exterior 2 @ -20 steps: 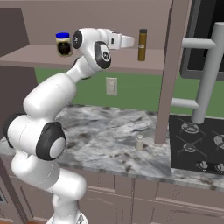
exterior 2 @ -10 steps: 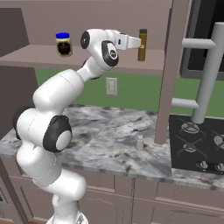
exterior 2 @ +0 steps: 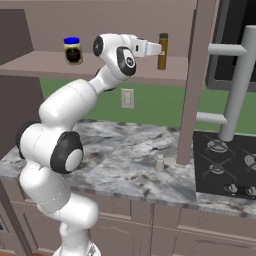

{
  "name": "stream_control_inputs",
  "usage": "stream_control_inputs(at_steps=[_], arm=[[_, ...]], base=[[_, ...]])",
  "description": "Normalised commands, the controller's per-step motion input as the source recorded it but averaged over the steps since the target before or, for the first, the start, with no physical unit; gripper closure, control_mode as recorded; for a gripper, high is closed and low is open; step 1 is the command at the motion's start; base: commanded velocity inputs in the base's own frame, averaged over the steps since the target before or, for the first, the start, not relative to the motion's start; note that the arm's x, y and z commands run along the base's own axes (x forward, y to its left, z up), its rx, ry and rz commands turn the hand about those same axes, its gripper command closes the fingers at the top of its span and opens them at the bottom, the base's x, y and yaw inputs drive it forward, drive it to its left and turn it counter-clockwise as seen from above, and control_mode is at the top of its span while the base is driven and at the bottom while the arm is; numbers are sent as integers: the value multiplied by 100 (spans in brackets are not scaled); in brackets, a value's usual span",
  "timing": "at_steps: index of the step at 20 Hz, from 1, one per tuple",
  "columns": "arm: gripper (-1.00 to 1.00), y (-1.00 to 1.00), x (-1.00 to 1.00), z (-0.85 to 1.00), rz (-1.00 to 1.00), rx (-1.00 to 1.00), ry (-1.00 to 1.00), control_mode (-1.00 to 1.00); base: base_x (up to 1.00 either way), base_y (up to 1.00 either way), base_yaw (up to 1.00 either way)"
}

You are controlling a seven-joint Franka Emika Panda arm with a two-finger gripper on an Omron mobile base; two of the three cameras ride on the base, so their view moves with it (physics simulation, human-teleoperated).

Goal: Collect the turmeric, mayonnaise, and shaker from the cabinet and place them next to the stove.

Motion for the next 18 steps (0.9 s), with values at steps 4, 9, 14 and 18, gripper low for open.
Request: stream_control_inputs(at_steps=[4, 9, 14, 18], arm=[[-100, -15, 20, -14, 0, 0, 0, -100], [-100, -8, 18, -6, 0, 0, 0, -100], [-100, -11, 22, -1, 0, 0, 0, -100], [-100, -35, 19, -1, 0, 0, 0, -100]], base=[[0, 0, 0], [0, 0, 0], [0, 0, 0], [0, 0, 0]])
